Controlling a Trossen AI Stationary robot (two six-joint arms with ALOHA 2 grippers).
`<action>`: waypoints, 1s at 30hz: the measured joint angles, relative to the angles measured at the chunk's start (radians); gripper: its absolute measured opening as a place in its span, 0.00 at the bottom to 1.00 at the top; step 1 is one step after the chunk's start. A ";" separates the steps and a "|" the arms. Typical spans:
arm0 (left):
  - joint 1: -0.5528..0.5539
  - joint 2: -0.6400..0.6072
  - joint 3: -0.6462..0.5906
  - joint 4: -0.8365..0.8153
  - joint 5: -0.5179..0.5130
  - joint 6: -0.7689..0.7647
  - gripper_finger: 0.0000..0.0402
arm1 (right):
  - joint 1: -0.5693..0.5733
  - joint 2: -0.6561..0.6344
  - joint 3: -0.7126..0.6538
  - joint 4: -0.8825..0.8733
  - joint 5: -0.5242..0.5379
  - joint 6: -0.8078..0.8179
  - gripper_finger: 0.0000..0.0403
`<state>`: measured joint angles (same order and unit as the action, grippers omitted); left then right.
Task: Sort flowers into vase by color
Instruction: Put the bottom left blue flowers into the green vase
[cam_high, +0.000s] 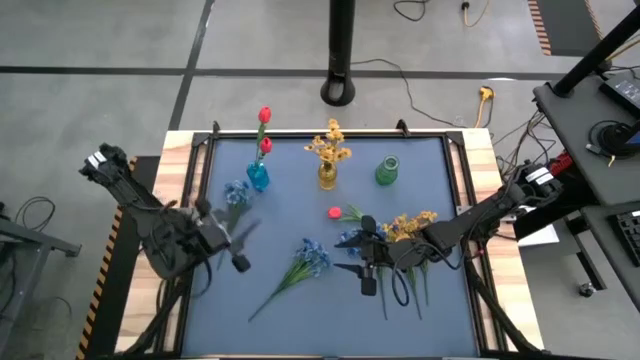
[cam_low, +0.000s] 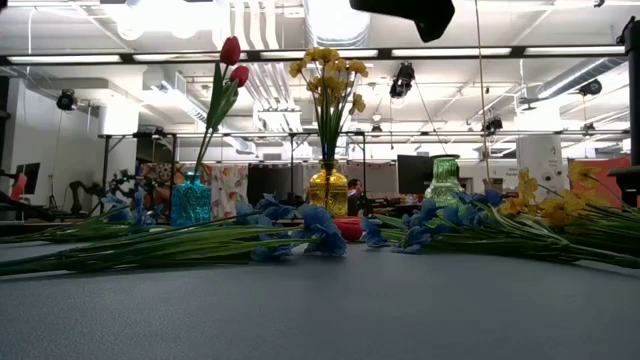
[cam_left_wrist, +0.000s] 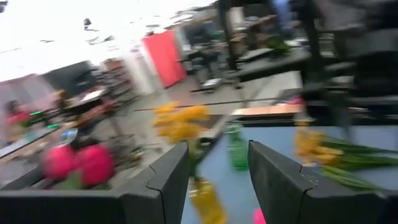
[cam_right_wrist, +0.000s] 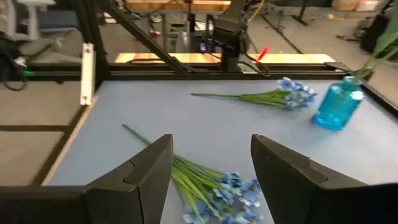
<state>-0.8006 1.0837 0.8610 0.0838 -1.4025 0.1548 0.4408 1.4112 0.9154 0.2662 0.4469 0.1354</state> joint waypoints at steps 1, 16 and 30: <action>0.006 0.026 0.019 -0.020 0.057 -0.022 0.37 | 0.000 -0.004 0.002 -0.003 -0.006 0.003 0.52; 0.112 0.418 0.252 -0.871 0.863 -0.810 0.37 | 0.000 -0.037 0.146 -0.223 -0.010 0.051 0.52; 0.120 0.629 0.227 -0.725 0.917 -0.874 0.53 | 0.000 -0.036 0.164 -0.261 -0.014 0.064 0.52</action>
<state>-0.6804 1.7125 1.0879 -0.6413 -0.4858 -0.7189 0.4408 1.3750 1.0794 0.0054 0.4324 0.1991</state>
